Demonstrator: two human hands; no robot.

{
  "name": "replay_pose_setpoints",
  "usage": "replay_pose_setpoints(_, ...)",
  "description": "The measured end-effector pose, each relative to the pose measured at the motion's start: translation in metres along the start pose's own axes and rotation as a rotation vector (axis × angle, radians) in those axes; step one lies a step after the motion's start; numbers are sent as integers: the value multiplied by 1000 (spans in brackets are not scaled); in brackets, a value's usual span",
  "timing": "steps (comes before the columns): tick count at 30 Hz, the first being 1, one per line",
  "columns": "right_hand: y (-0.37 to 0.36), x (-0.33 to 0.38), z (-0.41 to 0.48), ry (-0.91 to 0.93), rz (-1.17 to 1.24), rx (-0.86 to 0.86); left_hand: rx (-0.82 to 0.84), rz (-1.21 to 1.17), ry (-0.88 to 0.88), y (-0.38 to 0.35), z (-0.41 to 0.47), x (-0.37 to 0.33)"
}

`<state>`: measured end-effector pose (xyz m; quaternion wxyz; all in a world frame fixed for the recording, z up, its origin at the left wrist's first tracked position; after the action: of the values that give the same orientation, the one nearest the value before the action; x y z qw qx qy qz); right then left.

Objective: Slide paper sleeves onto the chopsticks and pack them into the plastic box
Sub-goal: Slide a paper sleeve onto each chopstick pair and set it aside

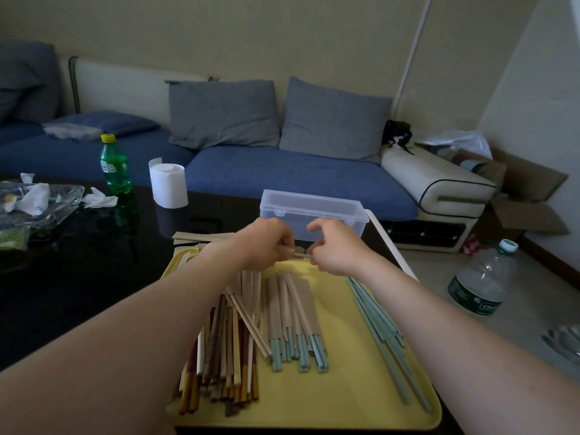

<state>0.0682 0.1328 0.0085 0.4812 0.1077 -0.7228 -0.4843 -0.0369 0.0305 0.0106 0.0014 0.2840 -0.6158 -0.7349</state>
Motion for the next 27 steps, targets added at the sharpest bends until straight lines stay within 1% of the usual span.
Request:
replay_pose_setpoints(3, 5, -3, 0, -14, -45, -3, 10, -4, -2, -1, 0, -1)
replay_pose_setpoints(5, 16, -11, -4, -91, -129, -33, 27, -16, -1, -3, 0, -1)
replay_pose_setpoints(7, 25, -22, -12, -189, -269, -36, 53, -21, -11, -6, 1, -3)
replay_pose_setpoints(10, 23, -37, -21, -327, -412, 61, 99, -17, -29, -12, 2, -7)
replay_pose_setpoints(13, 16, -45, -29, -451, -408, 218, 144, 13, -50, -18, 3, -11)
replay_pose_setpoints(15, 12, -52, -33, -549, -443, 322, 144, 31, -66, -20, 4, -15)
replay_pose_setpoints(17, 9, -60, -36, -649, -467, 388, 138, 38, -79, -22, 5, -19)
replay_pose_setpoints(19, 7, -65, -36, -703, -471, 417, 134, 44, -90, -24, 6, -22)
replay_pose_setpoints(23, 5, -69, -37, -702, -518, 456, 139, 54, -101, -25, 5, -24)
replay_pose_setpoints(27, 5, -80, -42, -810, -419, 477, 144, 60, -106, -24, 5, -25)
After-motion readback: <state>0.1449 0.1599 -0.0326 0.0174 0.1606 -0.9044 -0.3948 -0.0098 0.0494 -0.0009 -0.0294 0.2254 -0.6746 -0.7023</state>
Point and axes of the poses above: each hand's wrist, its own z-axis towards the middle knuckle, its own y-axis out of the back of the hand, x = y × z, the point moved 8 cm from there along z, towards the middle knuckle, and after that the axes turned 1 degree about z, right-handed, at the moved point
